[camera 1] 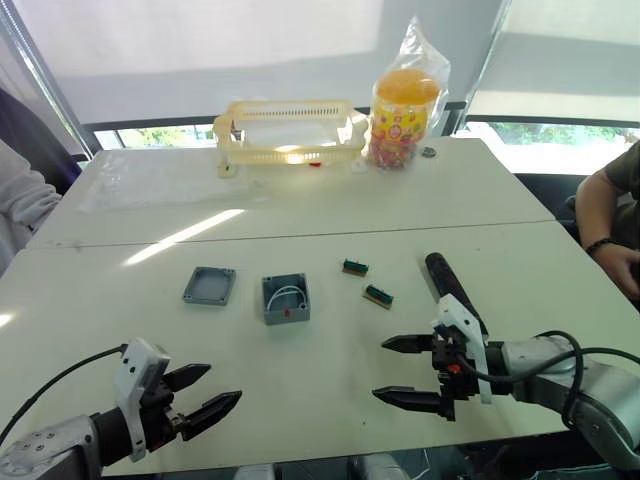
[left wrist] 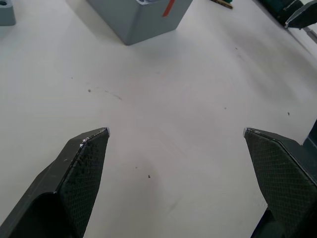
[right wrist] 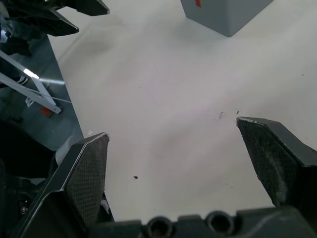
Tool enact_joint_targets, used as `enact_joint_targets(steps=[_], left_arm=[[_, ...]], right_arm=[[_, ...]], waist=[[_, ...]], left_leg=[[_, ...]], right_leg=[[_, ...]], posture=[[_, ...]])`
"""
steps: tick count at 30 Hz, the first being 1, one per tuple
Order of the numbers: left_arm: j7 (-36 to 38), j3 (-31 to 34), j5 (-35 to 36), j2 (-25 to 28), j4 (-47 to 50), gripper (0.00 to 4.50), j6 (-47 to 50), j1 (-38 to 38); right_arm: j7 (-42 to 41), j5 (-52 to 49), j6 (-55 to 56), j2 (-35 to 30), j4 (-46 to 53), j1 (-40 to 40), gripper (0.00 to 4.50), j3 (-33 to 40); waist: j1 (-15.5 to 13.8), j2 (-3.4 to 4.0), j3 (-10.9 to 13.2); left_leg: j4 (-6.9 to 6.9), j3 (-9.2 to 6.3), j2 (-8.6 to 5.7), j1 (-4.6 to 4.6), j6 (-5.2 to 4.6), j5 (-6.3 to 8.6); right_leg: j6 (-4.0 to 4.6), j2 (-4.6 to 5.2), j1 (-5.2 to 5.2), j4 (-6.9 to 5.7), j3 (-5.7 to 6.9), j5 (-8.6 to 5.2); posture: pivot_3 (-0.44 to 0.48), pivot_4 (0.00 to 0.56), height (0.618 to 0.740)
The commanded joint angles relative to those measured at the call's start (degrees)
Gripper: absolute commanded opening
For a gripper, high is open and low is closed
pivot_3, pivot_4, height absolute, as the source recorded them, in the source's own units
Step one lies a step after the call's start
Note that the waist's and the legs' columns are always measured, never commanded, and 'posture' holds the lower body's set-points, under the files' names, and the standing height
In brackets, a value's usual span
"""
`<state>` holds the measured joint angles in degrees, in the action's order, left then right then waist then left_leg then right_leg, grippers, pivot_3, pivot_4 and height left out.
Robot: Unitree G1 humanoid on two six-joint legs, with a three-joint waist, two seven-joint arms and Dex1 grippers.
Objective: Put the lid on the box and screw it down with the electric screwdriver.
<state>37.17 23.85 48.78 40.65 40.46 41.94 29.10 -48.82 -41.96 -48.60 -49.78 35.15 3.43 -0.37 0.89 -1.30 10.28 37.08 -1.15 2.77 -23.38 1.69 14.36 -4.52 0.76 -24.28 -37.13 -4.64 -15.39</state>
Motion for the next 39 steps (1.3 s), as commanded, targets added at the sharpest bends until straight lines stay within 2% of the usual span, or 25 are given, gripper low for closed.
enact_joint_targets(steps=[1,4,7,10,13,15,18,22,25,29,32,39], left_arm=[[-1.19,0.34,-0.73,1.02,2.54,4.46,0.38,-0.35],[-1.72,0.15,-1.44,2.46,2.64,4.46,1.51,-1.01],[-0.76,1.71,1.36,6.07,1.89,4.46,4.32,-4.53],[3.04,3.14,3.98,13.47,-0.71,4.46,8.28,-10.40],[6.25,1.89,4.82,20.33,-4.15,4.46,10.94,-17.71],[7.77,-0.22,4.94,23.22,-6.13,4.46,11.72,-23.07],[11.92,-6.43,3.19,27.96,-7.93,4.46,11.26,-32.82],[20.90,-17.53,-2.37,32.20,-10.36,4.46,7.37,-47.19],[27.35,-27.87,-9.35,30.46,-14.18,4.46,4.13,-58.92],[33.00,-39.43,-19.34,25.05,-21.14,4.46,0.29,-69.30],[35.63,-44.80,-24.20,20.88,-25.15,4.46,-0.94,-72.69],[37.20,-50.76,-33.08,11.30,-34.02,4.46,-6.40,-74.67]], right_arm=[[2.55,-5.93,-3.84,2.11,2.72,0.20,4.49,1.96],[6.84,-14.18,-8.91,4.59,4.97,-0.03,4.49,4.14],[10.10,-21.59,-12.17,4.47,6.70,-0.15,4.49,6.09],[14.55,-29.85,-13.50,4.00,6.33,1.57,4.49,9.07],[17.91,-34.47,-13.42,2.85,7.14,2.82,4.49,10.20],[19.41,-35.28,-13.03,2.01,7.81,3.34,4.49,10.06],[19.28,-30.64,-12.12,-0.34,9.47,3.31,4.49,8.78],[18.00,-22.83,-10.22,-3.12,9.97,3.13,4.49,5.81],[18.66,-19.10,-10.05,-4.37,10.46,3.87,4.49,4.40],[21.71,-17.56,-10.75,-2.51,10.96,5.91,4.49,2.80],[25.69,-17.89,-12.17,-0.56,11.33,8.14,4.49,1.91],[32.61,-19.50,-15.28,3.51,11.76,12.00,4.49,0.85]], waist=[[-0.02,0.00,0.00],[-0.01,0.00,0.00],[-0.22,-0.01,-0.01],[-0.16,-0.02,-0.01],[-0.03,-0.01,0.00],[-0.01,0.00,0.01],[-0.06,0.00,0.03],[-0.05,0.00,0.03],[-0.06,0.01,0.04],[-0.08,0.01,0.03],[0.22,0.00,0.04],[-0.04,-0.02,0.05]], left_leg=[[0.00,0.00,0.00,0.00,0.00,0.00],[-0.01,-0.01,0.01,0.00,0.00,0.00],[0.00,-0.03,0.01,0.00,0.00,0.00],[0.03,-0.04,0.01,0.01,0.00,0.00],[0.02,-0.03,0.01,0.01,0.00,0.00],[-0.02,-0.03,0.01,0.01,0.00,0.00],[-0.04,-0.02,0.01,-0.03,-0.01,0.00],[-0.02,0.00,0.00,-0.03,-0.01,0.00],[-0.04,0.01,-0.01,-0.02,-0.01,-0.01],[-0.02,-0.01,0.00,-0.03,-0.02,-0.01],[-0.01,-0.02,0.00,-0.06,-0.03,-0.01],[0.05,-0.07,0.00,-0.08,-0.05,-0.02]], right_leg=[[0.00,0.00,0.00,-0.01,0.00,0.00],[0.00,-0.01,0.00,-0.03,-0.01,0.00],[0.00,-0.02,0.00,-0.06,0.00,0.00],[0.00,-0.02,0.02,-0.07,0.00,0.00],[0.00,-0.02,0.00,-0.09,0.01,0.00],[-0.01,-0.04,-0.02,-0.08,0.01,0.00],[-0.03,-0.05,-0.06,-0.08,0.01,0.00],[-0.03,-0.05,-0.06,-0.07,0.00,0.00],[-0.03,-0.07,-0.06,-0.08,-0.01,0.00],[-0.04,-0.11,-0.05,-0.10,-0.01,0.00],[-0.05,-0.13,-0.08,-0.11,-0.02,0.01],[-0.12,-0.16,-0.11,-0.28,-0.02,-0.01]], posture=[[0.000,0.150,0.740],[0.000,0.150,0.740],[0.000,0.150,0.740],[0.000,0.150,0.740],[0.000,0.150,0.740],[0.000,0.150,0.740],[0.000,0.150,0.740],[0.000,0.150,0.740],[0.000,0.150,0.740],[0.000,0.150,0.740],[0.000,0.150,0.740],[0.000,0.150,0.740]])
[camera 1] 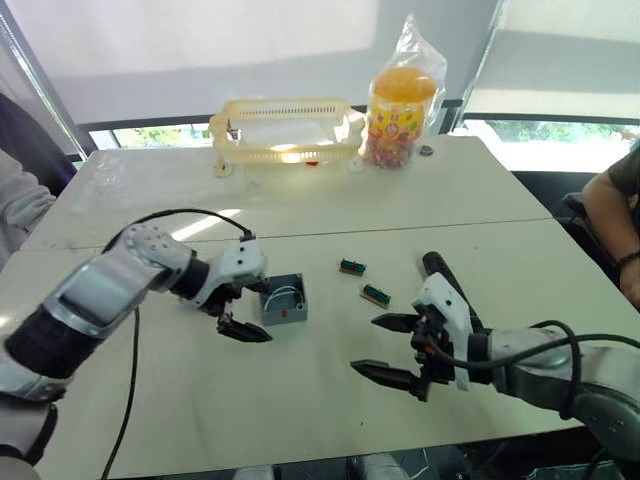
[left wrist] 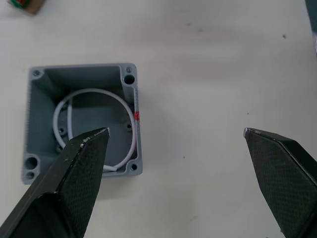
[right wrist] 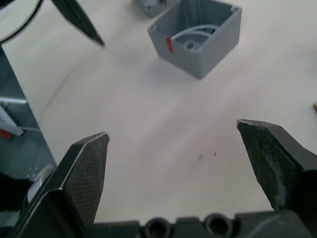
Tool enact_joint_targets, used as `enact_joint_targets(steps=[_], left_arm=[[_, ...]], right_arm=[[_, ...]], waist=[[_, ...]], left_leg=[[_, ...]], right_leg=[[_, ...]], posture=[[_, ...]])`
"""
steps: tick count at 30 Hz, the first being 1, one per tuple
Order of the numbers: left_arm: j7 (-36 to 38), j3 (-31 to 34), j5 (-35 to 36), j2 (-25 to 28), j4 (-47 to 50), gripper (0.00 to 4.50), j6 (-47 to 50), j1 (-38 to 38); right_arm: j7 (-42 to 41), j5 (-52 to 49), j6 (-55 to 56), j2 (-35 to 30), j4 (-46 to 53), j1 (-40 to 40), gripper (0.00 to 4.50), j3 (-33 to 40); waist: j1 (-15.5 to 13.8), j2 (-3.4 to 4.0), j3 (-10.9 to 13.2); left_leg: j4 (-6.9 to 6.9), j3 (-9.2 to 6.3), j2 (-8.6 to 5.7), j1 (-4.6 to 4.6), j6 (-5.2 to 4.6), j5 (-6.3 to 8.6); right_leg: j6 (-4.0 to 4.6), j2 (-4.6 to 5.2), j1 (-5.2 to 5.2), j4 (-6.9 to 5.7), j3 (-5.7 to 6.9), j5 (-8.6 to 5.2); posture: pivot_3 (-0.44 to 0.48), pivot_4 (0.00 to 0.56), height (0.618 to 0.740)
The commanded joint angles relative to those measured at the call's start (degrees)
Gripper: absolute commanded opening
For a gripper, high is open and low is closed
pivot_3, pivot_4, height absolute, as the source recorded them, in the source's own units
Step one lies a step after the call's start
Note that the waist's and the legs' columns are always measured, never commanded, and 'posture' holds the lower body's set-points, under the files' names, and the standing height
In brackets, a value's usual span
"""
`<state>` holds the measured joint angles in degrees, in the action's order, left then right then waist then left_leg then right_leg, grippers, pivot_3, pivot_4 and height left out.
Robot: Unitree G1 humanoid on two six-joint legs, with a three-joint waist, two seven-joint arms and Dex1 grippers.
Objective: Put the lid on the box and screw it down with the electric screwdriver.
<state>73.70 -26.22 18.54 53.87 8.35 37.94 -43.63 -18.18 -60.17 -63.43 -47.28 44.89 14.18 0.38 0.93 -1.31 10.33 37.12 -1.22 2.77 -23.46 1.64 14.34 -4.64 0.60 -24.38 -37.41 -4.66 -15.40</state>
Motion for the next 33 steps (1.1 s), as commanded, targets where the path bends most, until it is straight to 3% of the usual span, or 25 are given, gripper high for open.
enact_joint_targets(steps=[1,9,10,12,19,23,30,33], left_arm=[[0.89,-1.06,-3.92,-2.91,-3.02,4.46,-3.03,-2.30],[1.86,-2.41,-10.31,-8.59,-9.81,4.46,-7.16,-3.40],[1.84,-2.43,-10.93,-9.19,-10.39,4.23,-7.49,-3.45],[1.82,-2.28,-12.02,-10.18,-11.26,3.61,-7.97,-3.54],[3.03,-2.67,-15.25,-11.24,-11.95,0.05,-9.34,-3.18],[4.60,-2.07,-15.59,-11.58,-11.87,0.05,-11.04,-3.32],[15.07,-1.67,-14.09,-12.84,-16.26,0.05,-27.37,-7.29],[18.67,-4.90,-12.41,-13.38,-19.79,0.05,-33.23,-10.27]], right_arm=[[2.76,-1.38,-0.75,1.62,2.04,1.59,4.49,-0.09],[5.86,-0.35,-0.82,3.42,2.43,0.95,4.49,-0.87],[6.08,-0.11,-0.67,3.60,2.42,0.75,4.50,-0.94],[6.36,0.33,-0.46,3.86,2.33,0.51,4.50,-1.00],[6.27,2.42,0.05,4.29,1.90,0.21,4.50,-1.42],[5.80,2.67,0.07,4.25,2.22,0.01,4.50,-0.94],[-3.50,-1.60,0.99,-2.28,4.14,-2.22,4.50,3.97],[-5.48,-2.48,1.28,-4.30,4.55,-2.77,4.50,4.76]], waist=[[-0.14,-0.02,0.00],[-0.04,-0.01,0.00],[-0.02,-0.01,0.00],[-0.02,-0.01,0.00],[-0.04,0.00,-0.01],[-0.15,0.02,-0.03],[-0.25,0.01,0.00],[-0.20,0.01,0.00]], left_leg=[[0.02,-0.01,0.00,-0.02,0.00,0.00],[0.03,-0.04,-0.01,-0.02,-0.01,0.00],[0.03,-0.05,-0.01,-0.02,-0.01,0.00],[0.03,-0.06,-0.01,-0.02,-0.01,0.00],[0.03,-0.07,-0.01,-0.02,-0.01,0.00],[0.04,-0.10,-0.01,0.01,-0.01,-0.01],[0.05,-0.11,-0.01,-0.02,-0.01,-0.01],[0.06,-0.11,-0.02,-0.02,-0.01,-0.01]], right_leg=[[0.00,0.00,0.00,-0.02,0.00,0.00],[-0.15,0.00,0.00,-0.06,0.00,0.07],[-0.16,-0.01,0.00,-0.07,0.01,0.07],[-0.17,-0.01,0.00,-0.08,0.01,0.07],[-0.18,-0.01,0.00,-0.10,0.01,0.08],[-0.17,-0.01,0.02,-0.14,0.03,0.07],[-0.18,0.00,0.03,-0.14,0.05,0.07],[-0.16,-0.01,0.03,-0.14,0.05,0.06]], posture=[[0.000,0.150,0.740],[0.000,0.150,0.740],[0.000,0.150,0.740],[0.000,0.150,0.740],[0.000,0.150,0.740],[0.000,0.150,0.740],[0.000,0.150,0.740],[0.000,0.150,0.740]])
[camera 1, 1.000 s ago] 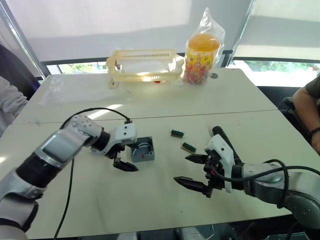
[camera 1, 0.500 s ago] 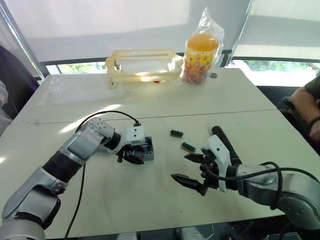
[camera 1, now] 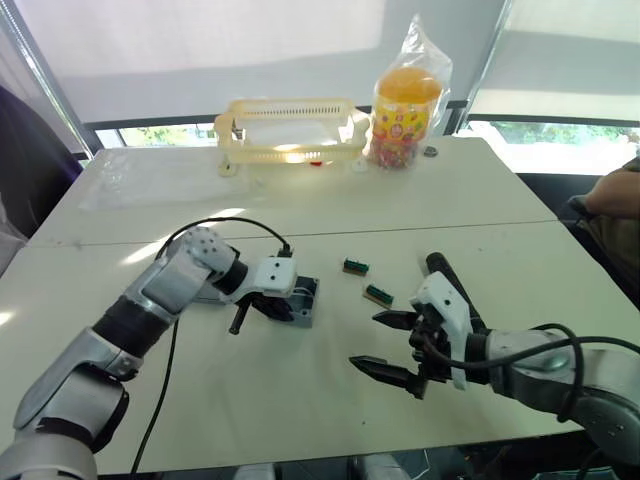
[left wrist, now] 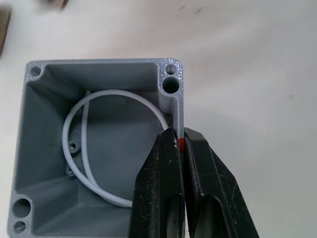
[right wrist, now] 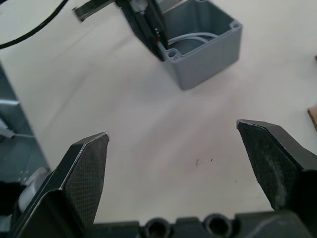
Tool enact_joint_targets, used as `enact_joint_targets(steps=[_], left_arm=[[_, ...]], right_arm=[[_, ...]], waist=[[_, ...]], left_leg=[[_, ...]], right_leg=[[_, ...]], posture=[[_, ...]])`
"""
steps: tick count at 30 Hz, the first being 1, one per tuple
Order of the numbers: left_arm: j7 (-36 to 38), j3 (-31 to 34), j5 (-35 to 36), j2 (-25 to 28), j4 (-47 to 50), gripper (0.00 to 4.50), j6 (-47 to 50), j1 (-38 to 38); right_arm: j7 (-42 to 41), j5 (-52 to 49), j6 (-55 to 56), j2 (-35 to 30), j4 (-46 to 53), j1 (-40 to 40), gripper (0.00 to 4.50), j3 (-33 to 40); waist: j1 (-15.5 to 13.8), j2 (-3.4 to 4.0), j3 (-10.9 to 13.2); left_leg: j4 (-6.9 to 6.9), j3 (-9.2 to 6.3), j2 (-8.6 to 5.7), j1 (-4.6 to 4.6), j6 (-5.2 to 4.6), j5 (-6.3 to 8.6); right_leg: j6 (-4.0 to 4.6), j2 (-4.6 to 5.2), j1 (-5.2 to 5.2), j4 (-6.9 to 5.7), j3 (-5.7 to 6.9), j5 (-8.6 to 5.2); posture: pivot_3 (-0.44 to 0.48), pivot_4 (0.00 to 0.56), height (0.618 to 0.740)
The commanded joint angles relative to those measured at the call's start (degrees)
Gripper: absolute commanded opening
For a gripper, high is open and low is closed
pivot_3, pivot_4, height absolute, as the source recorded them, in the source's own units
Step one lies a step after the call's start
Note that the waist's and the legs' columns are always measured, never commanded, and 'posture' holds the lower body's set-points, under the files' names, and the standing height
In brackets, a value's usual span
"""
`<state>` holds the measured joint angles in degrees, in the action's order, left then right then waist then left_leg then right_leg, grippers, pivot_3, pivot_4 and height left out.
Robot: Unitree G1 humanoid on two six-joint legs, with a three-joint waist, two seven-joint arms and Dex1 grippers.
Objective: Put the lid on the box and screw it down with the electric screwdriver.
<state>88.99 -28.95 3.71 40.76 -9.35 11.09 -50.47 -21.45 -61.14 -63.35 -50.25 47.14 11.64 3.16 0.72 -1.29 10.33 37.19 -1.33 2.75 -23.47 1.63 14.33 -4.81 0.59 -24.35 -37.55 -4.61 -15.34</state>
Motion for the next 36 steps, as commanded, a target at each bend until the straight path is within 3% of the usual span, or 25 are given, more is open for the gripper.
enact_joint_targets(steps=[1,7,15,18,21,22,25,28,30,36], left_arm=[[3.51,-3.99,2.44,-0.46,-3.91,0.05,-8.88,-4.64],[3.51,-13.37,1.75,-3.61,-16.29,0.05,-22.95,-10.59],[3.51,-16.06,1.70,-7.37,-24.31,0.05,-28.81,-13.18],[3.51,-17.16,3.00,-5.99,-22.62,0.83,-27.33,-12.59],[3.51,-14.65,4.16,-4.55,-19.82,2.26,-22.86,-12.19],[3.51,-13.97,4.30,-3.96,-18.85,2.26,-21.74,-12.15],[3.51,-8.73,7.77,2.46,-10.84,2.26,-12.94,-12.23],[3.51,-1.93,16.55,11.94,0.34,2.26,6.08,-10.82],[0.59,4.23,19.17,15.19,3.89,2.26,15.40,-8.63],[-30.66,21.43,16.16,12.42,-2.87,2.26,47.76,-6.58]], right_arm=[[-2.38,-1.47,1.27,-1.68,2.37,-0.28,4.50,1.98],[0.84,-0.83,0.85,-1.13,3.42,-0.01,4.50,1.27],[6.10,-1.99,0.37,-0.10,4.80,-0.32,4.50,1.04],[6.85,-2.12,0.47,-0.19,4.84,-0.56,4.50,0.96],[6.08,-1.76,0.74,-0.84,4.55,-0.81,4.50,0.84],[5.76,-1.62,0.83,-1.05,4.49,-0.93,4.50,0.86],[2.42,-1.02,1.60,-2.36,3.67,-1.03,4.50,1.04],[-2.30,-2.30,2.68,-3.26,1.68,0.46,4.50,1.93],[-4.76,-3.54,3.24,-3.15,-0.18,2.55,4.50,2.42],[-11.52,-2.80,3.07,-1.75,-6.94,14.88,4.50,-2.39]], waist=[[0.04,0.00,0.00],[0.13,0.00,0.00],[0.03,0.00,0.00],[0.11,0.00,0.00],[0.14,0.00,0.00],[0.21,0.00,0.00],[0.56,0.00,0.01],[1.25,0.01,0.04],[1.55,0.02,0.04],[1.65,0.03,0.05]], left_leg=[[0.01,0.00,0.00,0.01,0.00,0.00],[0.00,-0.01,0.00,0.00,-0.02,0.01],[0.04,-0.02,-0.01,-0.01,-0.03,0.02],[0.04,-0.02,-0.01,-0.01,-0.03,0.02],[0.04,-0.04,-0.01,-0.01,-0.03,0.02],[0.04,-0.04,-0.01,-0.01,-0.03,0.02],[0.02,-0.06,0.02,0.00,-0.05,0.02],[-0.01,-0.09,0.06,0.03,-0.09,0.05],[0.00,-0.12,0.05,0.05,-0.10,0.06],[0.13,-0.28,0.00,0.13,-0.11,0.06]], right_leg=[[0.00,0.00,0.00,0.00,0.00,0.00],[-0.03,-0.02,0.00,-0.01,-0.01,0.01],[-0.04,-0.01,0.01,-0.01,-0.02,0.02],[-0.04,-0.01,0.01,-0.01,-0.02,0.02],[-0.05,-0.02,0.01,-0.02,-0.01,0.02],[-0.05,-0.02,0.01,-0.02,-0.01,0.02],[-0.06,-0.04,0.00,-0.03,-0.01,0.02],[-0.10,-0.07,-0.03,-0.11,0.00,0.00],[-0.21,-0.05,-0.03,-0.28,0.04,-0.08],[-0.26,-0.04,0.03,-0.53,0.19,-0.14]], posture=[[0.000,0.150,0.740],[0.000,0.150,0.740],[0.000,0.150,0.740],[0.000,0.150,0.740],[0.000,0.150,0.740],[0.000,0.150,0.740],[0.000,0.150,0.740],[0.000,0.150,0.740],[0.000,0.150,0.740],[0.000,0.150,0.740]])
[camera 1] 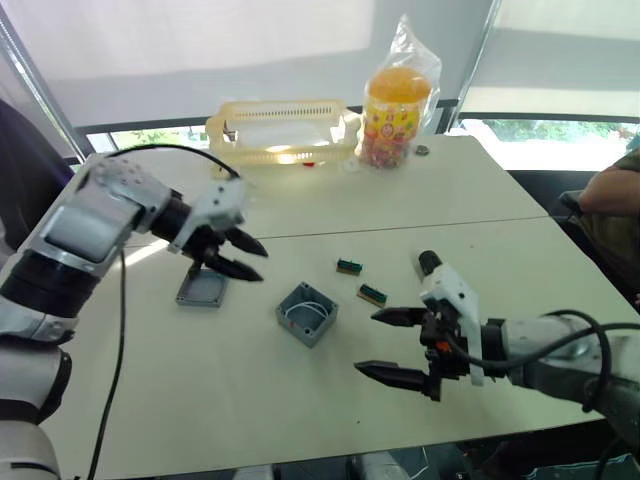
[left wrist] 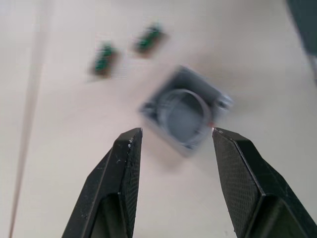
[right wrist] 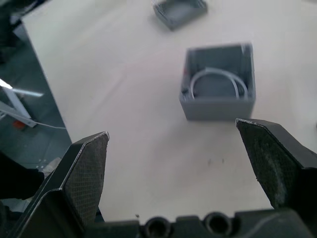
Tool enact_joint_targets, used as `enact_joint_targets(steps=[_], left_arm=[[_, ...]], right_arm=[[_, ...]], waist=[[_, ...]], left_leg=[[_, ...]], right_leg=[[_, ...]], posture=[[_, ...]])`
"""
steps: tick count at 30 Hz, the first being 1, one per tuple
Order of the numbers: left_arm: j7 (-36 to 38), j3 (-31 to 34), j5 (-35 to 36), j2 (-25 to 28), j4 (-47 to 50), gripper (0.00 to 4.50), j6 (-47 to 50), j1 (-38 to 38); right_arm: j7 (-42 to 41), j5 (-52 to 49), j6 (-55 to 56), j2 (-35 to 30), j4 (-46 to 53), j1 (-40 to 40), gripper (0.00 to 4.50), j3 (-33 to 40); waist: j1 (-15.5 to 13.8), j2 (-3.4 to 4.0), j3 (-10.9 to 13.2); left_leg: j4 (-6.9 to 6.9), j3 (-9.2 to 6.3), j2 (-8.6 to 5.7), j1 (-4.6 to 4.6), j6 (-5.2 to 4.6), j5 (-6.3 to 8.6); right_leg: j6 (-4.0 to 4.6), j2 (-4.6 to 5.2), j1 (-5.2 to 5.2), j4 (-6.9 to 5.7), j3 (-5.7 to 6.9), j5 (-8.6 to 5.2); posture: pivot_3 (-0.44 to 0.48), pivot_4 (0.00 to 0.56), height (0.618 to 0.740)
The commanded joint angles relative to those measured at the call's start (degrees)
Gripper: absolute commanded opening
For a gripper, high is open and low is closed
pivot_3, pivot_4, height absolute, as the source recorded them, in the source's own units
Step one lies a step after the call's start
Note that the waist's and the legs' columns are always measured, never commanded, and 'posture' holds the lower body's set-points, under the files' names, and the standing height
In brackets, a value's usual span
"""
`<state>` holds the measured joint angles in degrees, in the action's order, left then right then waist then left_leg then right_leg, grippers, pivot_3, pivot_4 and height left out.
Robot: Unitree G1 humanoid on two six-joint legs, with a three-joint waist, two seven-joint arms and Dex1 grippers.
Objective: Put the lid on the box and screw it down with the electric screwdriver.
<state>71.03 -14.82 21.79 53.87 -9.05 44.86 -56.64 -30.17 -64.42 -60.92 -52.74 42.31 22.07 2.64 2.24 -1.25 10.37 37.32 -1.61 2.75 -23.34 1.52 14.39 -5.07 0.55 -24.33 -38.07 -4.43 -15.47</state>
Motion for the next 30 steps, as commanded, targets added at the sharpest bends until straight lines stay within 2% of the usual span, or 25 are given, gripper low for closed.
enact_joint_targets(steps=[1,5,10,17,30], left_arm=[[-16.61,9.61,-2.39,-1.24,-4.02,2.26,18.19,-0.19],[-30.39,17.07,-6.07,-2.73,-3.48,2.26,29.85,4.77],[-36.76,20.40,-6.48,-4.94,-1.25,2.26,36.07,9.10],[-39.26,18.86,-6.38,-6.73,-4.26,2.26,37.26,10.41],[-40.33,13.27,-8.01,-11.25,-12.56,2.26,32.99,6.32]], right_arm=[[-3.32,1.37,0.29,1.12,-3.30,6.56,4.50,-3.14],[-6.65,9.20,2.20,3.13,-8.03,13.58,4.50,-9.98],[-10.77,14.43,4.24,5.13,-10.06,16.05,4.50,-13.93],[-12.05,18.74,5.22,8.05,-10.79,15.39,4.50,-15.24],[-9.15,19.10,2.06,9.74,-8.62,12.93,4.50,-12.20]], waist=[[0.25,-0.01,0.01],[0.59,0.03,0.03],[-0.23,0.00,0.04],[-1.13,-0.01,0.03],[-1.18,-0.01,0.03]], left_leg=[[-0.01,-0.03,0.00,-0.01,0.00,0.00],[-0.06,-0.01,0.00,-0.03,-0.04,0.02],[-0.10,-0.10,0.00,-0.13,-0.04,0.02],[-0.03,-0.08,-0.03,-0.12,0.00,0.01],[-0.06,-0.08,-0.04,-0.10,0.02,-0.01]], right_leg=[[0.00,0.00,0.00,0.00,0.02,0.00],[0.00,0.00,-0.11,-0.03,0.01,-0.02],[0.05,0.04,-0.20,-0.07,0.14,-0.02],[0.07,0.08,-0.14,-0.07,0.14,0.00],[0.09,0.08,-0.14,-0.08,0.15,0.02]], posture=[[0.000,0.150,0.740],[0.000,0.150,0.740],[0.000,0.150,0.740],[0.000,0.150,0.740],[0.000,0.150,0.740]])
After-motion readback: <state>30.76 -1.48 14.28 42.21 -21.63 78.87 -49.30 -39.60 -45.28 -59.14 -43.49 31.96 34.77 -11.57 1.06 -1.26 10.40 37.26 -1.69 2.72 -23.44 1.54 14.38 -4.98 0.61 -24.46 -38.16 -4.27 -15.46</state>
